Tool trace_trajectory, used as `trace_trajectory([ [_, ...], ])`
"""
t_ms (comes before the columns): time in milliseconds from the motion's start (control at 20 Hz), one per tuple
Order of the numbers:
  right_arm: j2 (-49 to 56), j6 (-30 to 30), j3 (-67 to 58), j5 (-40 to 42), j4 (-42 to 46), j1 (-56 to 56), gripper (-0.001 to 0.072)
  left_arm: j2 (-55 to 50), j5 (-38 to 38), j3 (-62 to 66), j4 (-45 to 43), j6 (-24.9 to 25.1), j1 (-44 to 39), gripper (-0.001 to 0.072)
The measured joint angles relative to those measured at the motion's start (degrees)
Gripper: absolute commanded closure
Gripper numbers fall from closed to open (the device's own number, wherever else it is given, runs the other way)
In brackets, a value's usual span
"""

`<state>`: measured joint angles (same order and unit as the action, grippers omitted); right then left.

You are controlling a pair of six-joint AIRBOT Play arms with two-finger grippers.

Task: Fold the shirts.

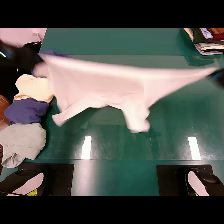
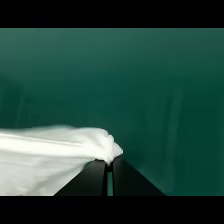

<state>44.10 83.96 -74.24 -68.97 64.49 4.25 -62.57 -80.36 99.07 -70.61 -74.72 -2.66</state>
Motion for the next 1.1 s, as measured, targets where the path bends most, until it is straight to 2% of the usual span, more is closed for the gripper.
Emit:
trace_trajectory([
  [200,2.5,-1.9,-21.5,-0.8,-0.3,4.5,0.0697,2.1,1.2,20.1,-0.5,-1.3,0.0,0.0687],
  [450,5.8,-3.0,-39.9,-2.9,-0.2,8.4,0.0697,10.0,8.4,25.8,-0.8,-1.7,0.0,0.0688],
  [650,2.8,-4.1,-40.8,0.1,0.0,11.4,0.0697,13.9,11.6,27.0,1.1,-1.9,0.0,0.0688],
  [900,-2.7,-5.4,-36.9,4.8,0.2,16.5,0.0698,15.4,13.0,26.6,8.3,-3.6,0.1,0.0688],
  [1100,2.7,-5.7,-40.6,-1.9,-2.2,18.3,0.0698,14.7,10.4,18.4,9.3,-5.3,0.1,0.0688],
])
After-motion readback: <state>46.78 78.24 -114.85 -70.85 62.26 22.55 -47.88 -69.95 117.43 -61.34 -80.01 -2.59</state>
